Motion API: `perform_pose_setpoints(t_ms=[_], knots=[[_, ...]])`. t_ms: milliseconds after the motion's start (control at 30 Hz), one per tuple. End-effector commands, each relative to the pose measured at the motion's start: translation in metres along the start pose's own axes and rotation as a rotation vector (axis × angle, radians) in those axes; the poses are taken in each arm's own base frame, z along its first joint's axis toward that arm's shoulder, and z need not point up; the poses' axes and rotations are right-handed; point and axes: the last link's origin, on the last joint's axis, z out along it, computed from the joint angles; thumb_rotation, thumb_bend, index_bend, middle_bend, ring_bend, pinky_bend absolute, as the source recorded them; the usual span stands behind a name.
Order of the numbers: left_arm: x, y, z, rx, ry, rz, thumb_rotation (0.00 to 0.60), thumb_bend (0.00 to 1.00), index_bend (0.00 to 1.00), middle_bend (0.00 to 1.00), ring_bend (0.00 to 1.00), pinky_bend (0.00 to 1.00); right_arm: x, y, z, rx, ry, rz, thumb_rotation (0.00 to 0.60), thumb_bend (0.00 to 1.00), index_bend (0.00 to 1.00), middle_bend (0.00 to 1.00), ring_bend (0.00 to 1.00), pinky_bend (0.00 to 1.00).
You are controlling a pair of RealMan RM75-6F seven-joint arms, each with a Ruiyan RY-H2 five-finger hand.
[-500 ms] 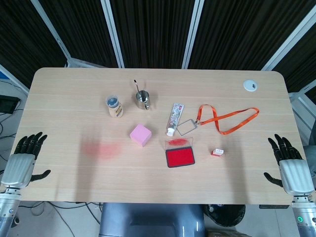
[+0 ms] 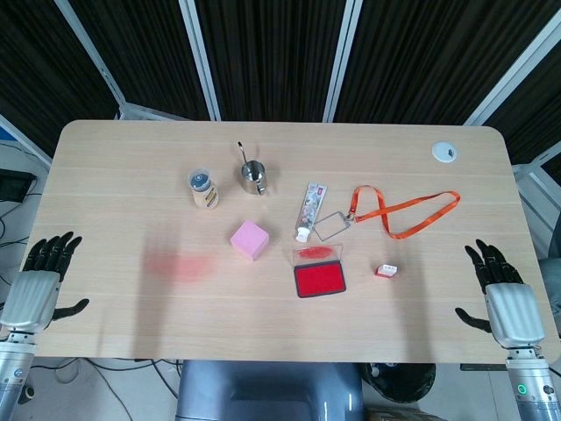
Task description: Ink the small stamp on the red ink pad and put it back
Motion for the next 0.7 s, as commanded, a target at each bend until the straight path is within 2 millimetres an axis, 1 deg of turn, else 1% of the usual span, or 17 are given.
perform_pose_setpoints(t_ms=[33, 133, 200, 267, 333, 467, 700], knots=[[0.000, -0.002, 0.001, 0.003, -0.002, 0.004, 0.600, 0.02, 0.00, 0.00, 0.00, 0.00, -0.004, -0.016, 0.012, -0.004, -0.036, 0.010, 0.600, 0.05, 0.10, 0.08, 0.03, 0.24], [0.003, -0.003, -0.001, -0.003, 0.011, 0.007, 0.600, 0.02, 0.00, 0.00, 0.00, 0.00, -0.015, -0.030, 0.022, -0.012, -0.087, 0.010, 0.600, 0.09, 0.14, 0.12, 0.05, 0.24], [0.003, -0.003, -0.002, -0.008, 0.011, 0.006, 0.600, 0.02, 0.00, 0.00, 0.00, 0.00, -0.021, -0.037, 0.031, -0.014, -0.101, 0.001, 0.600, 0.11, 0.20, 0.19, 0.10, 0.24], [0.003, -0.003, -0.002, -0.013, 0.004, 0.007, 0.600, 0.02, 0.00, 0.00, 0.00, 0.00, -0.028, -0.044, 0.041, -0.015, -0.098, -0.012, 0.600, 0.12, 0.23, 0.25, 0.13, 0.24], [0.003, -0.003, -0.001, -0.023, 0.006, 0.020, 0.600, 0.02, 0.00, 0.00, 0.00, 0.00, -0.036, -0.049, 0.050, -0.032, -0.098, -0.017, 0.600, 0.12, 0.26, 0.28, 0.16, 0.24], [0.004, -0.003, -0.001, -0.028, 0.009, 0.016, 0.600, 0.02, 0.00, 0.00, 0.00, 0.00, -0.053, -0.058, 0.062, -0.063, -0.135, -0.008, 0.600, 0.13, 0.30, 0.29, 0.17, 0.24], [0.004, -0.004, 0.000, -0.020, -0.008, -0.011, 0.600, 0.02, 0.00, 0.00, 0.00, 0.00, -0.076, -0.071, 0.078, -0.093, -0.179, -0.020, 0.600, 0.16, 0.31, 0.31, 0.17, 0.24]])
